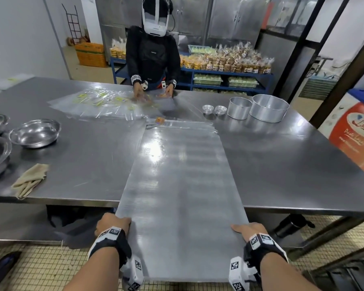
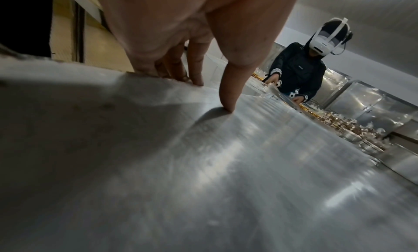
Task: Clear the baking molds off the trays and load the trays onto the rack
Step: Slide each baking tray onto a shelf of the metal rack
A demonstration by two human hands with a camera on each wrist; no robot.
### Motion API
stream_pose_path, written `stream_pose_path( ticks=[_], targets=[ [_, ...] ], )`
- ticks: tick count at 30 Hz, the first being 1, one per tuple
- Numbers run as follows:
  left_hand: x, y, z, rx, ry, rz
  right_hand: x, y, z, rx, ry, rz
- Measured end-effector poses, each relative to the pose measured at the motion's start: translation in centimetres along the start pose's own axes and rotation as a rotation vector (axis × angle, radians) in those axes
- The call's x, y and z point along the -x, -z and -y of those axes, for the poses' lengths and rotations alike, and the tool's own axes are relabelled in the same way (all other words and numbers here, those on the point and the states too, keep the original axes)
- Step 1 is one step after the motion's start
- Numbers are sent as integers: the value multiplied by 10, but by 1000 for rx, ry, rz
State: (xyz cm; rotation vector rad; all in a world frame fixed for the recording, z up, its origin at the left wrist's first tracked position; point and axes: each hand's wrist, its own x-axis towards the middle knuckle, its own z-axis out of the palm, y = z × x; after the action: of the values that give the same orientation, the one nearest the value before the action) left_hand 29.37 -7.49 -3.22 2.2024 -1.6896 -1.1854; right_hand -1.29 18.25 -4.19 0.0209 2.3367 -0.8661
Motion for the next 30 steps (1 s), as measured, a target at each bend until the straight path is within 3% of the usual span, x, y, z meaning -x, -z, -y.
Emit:
stream_pose_path(
  ticks=[18,30],
  targets=[
    [-57,-27,-54,-13,5,-44,-56,-17,66,132,-21,-19],
    [-63,-32,-55,-47,89,-68,-40,-34,77,282,-29,-255]
  ],
)
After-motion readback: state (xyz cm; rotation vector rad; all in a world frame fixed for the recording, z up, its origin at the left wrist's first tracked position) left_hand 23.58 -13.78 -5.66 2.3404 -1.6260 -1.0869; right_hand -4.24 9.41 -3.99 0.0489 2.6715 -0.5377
